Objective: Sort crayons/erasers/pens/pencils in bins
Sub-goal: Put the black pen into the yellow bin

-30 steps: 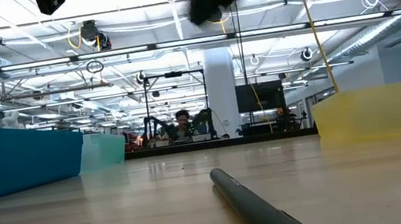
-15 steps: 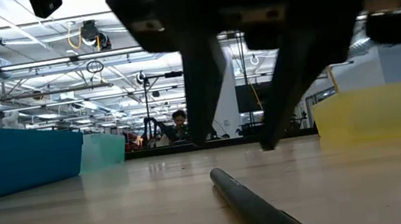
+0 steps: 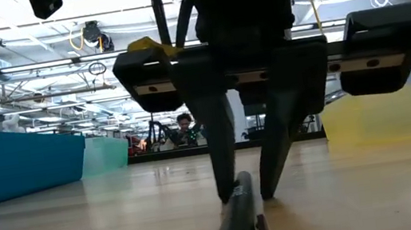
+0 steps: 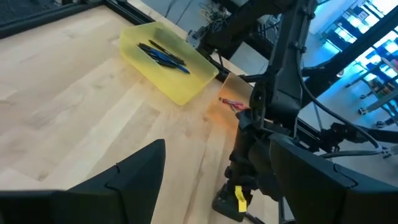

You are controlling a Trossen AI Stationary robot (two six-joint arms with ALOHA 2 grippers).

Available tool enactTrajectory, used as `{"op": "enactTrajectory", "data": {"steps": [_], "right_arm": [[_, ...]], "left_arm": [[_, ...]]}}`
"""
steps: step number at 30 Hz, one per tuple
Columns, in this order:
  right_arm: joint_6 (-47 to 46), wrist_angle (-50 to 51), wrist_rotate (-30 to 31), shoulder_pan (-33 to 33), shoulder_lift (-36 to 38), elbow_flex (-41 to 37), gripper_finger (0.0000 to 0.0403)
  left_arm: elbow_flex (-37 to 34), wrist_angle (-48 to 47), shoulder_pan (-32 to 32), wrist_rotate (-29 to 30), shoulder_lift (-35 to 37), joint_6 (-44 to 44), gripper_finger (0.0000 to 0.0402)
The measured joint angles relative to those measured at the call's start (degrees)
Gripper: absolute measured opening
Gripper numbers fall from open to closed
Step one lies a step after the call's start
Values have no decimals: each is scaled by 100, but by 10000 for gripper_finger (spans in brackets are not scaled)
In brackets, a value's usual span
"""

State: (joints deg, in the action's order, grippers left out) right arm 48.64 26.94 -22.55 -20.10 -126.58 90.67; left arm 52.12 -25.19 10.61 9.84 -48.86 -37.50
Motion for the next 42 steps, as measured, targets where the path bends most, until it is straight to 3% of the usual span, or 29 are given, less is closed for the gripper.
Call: {"op": "enactTrajectory", "data": {"steps": [6, 13, 17, 22, 26, 29, 35, 38, 42], "right_arm": [[-583, 15, 0, -36, 3, -131, 19], [-628, 212, 713, -242, 442, -179, 19], [-1484, 614, 1214, -166, 1244, -173, 19], [-3449, 1391, 2104, 109, 2496, -755, 19], [-5632, 1931, 3081, 392, 3831, -1846, 19], [-7603, 2542, 3472, 663, 4787, -2872, 19], [-10933, 3402, 3599, 1308, 6467, -4484, 21], [-12014, 3309, 3604, 1476, 7112, -4962, 21], [-12930, 3236, 3602, 1690, 7525, -5524, 21]], "left_arm": [[0, 0, -2, 360, 0, -6, 292], [0, 22, -11, 530, 0, -153, 292], [0, 133, -11, 531, 0, -343, 292], [0, 455, -11, 655, 0, -297, 292], [0, 781, -13, 865, 1, -129, 292], [0, 1020, -13, 1083, 2, 94, 292], [0, 1256, -44, 1968, 2, 841, 292], [1, 1290, -148, 2340, 2, 1179, 292], [0, 1304, -309, 2383, 0, 1233, 292]]}}
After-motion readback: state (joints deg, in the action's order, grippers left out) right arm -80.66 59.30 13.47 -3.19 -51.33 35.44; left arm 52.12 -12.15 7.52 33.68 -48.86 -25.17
